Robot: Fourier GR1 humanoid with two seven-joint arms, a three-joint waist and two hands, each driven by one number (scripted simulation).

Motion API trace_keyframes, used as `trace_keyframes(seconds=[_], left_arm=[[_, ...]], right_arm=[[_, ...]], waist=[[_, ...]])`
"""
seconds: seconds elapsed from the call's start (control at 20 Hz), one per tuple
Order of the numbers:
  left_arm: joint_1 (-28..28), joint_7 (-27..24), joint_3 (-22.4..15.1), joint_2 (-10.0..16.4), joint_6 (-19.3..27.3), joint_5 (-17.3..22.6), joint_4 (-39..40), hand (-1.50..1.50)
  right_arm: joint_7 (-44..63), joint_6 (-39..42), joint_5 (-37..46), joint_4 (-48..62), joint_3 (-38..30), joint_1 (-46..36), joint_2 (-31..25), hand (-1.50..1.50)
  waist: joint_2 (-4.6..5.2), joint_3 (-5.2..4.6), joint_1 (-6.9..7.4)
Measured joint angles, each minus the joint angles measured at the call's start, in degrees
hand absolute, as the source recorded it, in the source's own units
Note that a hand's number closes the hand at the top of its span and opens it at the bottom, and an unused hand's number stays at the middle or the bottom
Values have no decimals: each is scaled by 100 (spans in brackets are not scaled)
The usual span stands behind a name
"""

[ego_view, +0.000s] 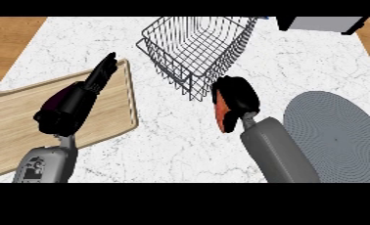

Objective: Pick the sweet potato from the placemat and place it in the basket

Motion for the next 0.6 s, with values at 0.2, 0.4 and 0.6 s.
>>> trace_keyframes(seconds=[0.2,0.4,0.6], left_arm=[[-105,25,-20,-11,-29,19,23,0],[-173,27,-25,-30,-3,-12,120,0],[-156,54,4,-25,20,-24,176,0]], right_arm=[[812,-755,-830,-645,611,45,217,150],[1580,-1765,-1403,-1497,1229,-175,300,150],[2759,-2698,-1518,-2259,2022,-505,332,150]], waist=[[25,60,94],[15,72,101],[-9,61,17]])
